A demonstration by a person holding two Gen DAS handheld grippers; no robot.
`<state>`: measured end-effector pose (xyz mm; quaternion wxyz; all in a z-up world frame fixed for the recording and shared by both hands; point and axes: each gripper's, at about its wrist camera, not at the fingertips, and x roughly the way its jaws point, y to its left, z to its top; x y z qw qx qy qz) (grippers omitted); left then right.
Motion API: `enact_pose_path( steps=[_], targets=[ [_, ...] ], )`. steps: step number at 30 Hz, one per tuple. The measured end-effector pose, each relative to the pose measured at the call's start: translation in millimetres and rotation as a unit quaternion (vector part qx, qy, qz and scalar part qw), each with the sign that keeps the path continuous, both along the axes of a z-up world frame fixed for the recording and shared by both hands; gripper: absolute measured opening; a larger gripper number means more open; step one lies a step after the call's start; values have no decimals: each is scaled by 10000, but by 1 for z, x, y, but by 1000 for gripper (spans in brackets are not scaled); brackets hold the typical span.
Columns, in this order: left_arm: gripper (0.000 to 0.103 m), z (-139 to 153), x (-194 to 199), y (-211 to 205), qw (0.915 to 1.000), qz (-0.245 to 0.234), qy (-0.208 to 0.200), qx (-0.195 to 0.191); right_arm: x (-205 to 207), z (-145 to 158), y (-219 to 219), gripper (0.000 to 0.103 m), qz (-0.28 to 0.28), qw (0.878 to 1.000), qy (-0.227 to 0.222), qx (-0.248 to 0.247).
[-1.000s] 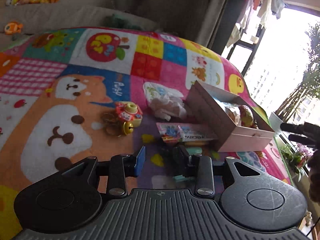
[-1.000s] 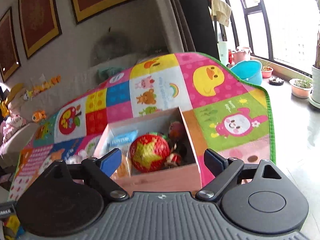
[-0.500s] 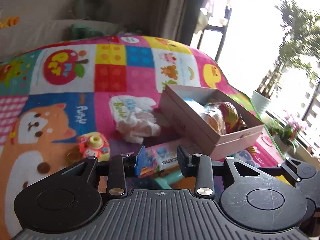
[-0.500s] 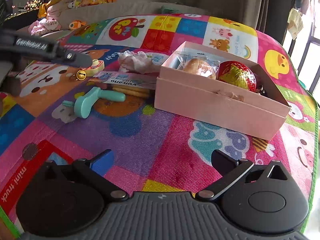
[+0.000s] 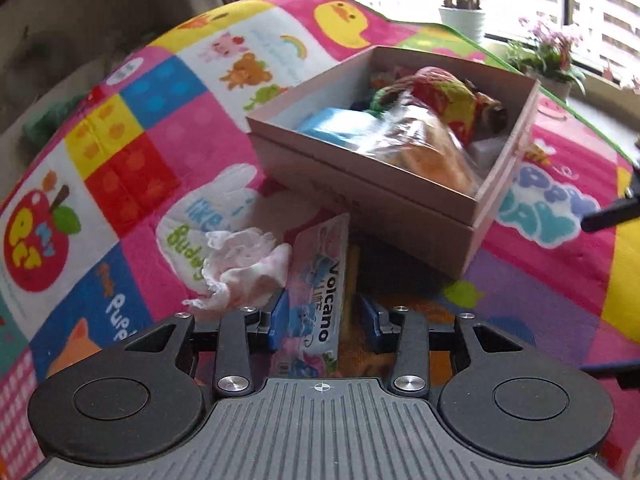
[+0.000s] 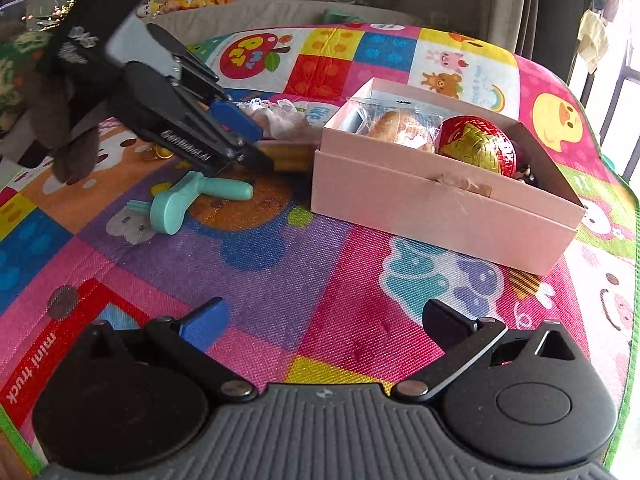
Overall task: Organize objects
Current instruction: 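Grasp the wafer pack with the left gripper and lift it, then carry the wafer pack toward the box with the left gripper while the right grasps tissue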
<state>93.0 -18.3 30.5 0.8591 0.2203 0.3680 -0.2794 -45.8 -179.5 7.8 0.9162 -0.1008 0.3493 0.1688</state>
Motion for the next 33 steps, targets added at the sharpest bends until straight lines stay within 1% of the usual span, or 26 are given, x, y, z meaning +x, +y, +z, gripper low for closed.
enact_pose_path(
  steps=[2,3,5,7,10,11,12,13,14,15,17,19,22,24,25,26,29,31,33],
  targets=[
    [43,-5,20,12,9980,440,375,-249,1,0,-1,103,20,10000,32,40],
    [44,-9,28,18,9959,644,525,-366,1,0,-1,103,20,10000,46,57],
    [43,-9,37,32,9902,924,656,-816,3,-1,-2,103,18,9999,75,96],
    [40,-8,42,41,9832,1310,712,-1054,4,-1,-3,103,14,9998,120,151],
    [37,-9,39,50,9733,1630,757,-1425,6,-2,-5,103,7,9996,191,224],
    [36,-8,36,53,9702,1734,756,-1515,7,-2,-5,103,3,9995,209,243],
    [29,-6,31,56,9671,1828,753,-1599,8,-2,-6,103,0,9994,216,252],
    [26,-3,25,61,9627,1916,751,-1758,8,-2,-5,103,-6,9995,215,251],
    [26,0,17,67,9572,1980,752,-1973,7,-3,-5,103,-9,9995,214,250],
    [26,5,5,76,9497,2033,737,-2265,7,-3,-5,103,-9,9994,217,252],
    [26,13,-24,94,9371,2094,635,-2718,8,-3,-6,103,-14,9993,241,268],
    [26,18,-56,110,9277,2193,497,-2981,10,-3,-5,103,-16,9994,248,261],
    [26,15,-98,130,9164,2405,446,-3170,12,-3,-3,103,-21,9993,284,254],
    [26,9,-120,139,9129,2590,361,-3134,18,1,2,103,-39,9986,420,311],
    [26,6,-127,144,9116,2698,291,-3089,22,6,7,103,49,9982,448,388],
    [26,3,-131,149,9086,2812,231,-3079,26,14,13,103,119,9981,376,471],
    [26,-7,-134,167,8886,3159,123,-3324,44,40,38,103,462,9964,212,684],
    [26,-14,-130,171,8789,3211,132,-3524,66,55,59,103,630,9943,274,811],
    [26,-22,-127,171,8705,3218,190,-3720,94,65,79,103,636,9929,377,930]
  ],
)
